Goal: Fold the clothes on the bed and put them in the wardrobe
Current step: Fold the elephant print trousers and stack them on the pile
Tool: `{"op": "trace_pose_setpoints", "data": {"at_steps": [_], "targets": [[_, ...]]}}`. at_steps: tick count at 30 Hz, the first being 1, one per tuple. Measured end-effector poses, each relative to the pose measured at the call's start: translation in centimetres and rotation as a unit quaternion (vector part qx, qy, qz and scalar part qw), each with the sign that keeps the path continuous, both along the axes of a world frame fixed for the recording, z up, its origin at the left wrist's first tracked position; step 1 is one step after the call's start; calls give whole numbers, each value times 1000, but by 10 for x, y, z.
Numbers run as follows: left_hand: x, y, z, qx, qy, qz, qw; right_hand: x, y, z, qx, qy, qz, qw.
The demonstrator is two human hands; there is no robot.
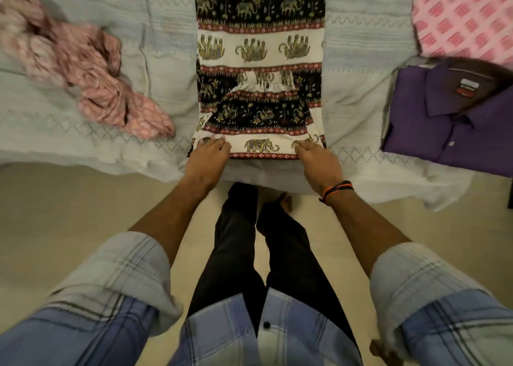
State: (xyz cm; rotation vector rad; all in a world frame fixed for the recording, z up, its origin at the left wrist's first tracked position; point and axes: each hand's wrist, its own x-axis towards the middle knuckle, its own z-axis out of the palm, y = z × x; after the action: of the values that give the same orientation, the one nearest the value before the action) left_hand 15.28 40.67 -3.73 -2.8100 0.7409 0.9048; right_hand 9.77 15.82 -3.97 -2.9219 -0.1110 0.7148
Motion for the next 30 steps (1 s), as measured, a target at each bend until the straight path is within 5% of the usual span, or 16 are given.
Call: {"op": "trace_pose_setpoints", "data": {"at_steps": [15,30], "targets": [[-70,-2,68,41,38,-10,998,-48,-12,60,-16,92,9,996],[82,-11,31,-155,-50,227,960,98,-31,35,80,-7,-179,981]]}}
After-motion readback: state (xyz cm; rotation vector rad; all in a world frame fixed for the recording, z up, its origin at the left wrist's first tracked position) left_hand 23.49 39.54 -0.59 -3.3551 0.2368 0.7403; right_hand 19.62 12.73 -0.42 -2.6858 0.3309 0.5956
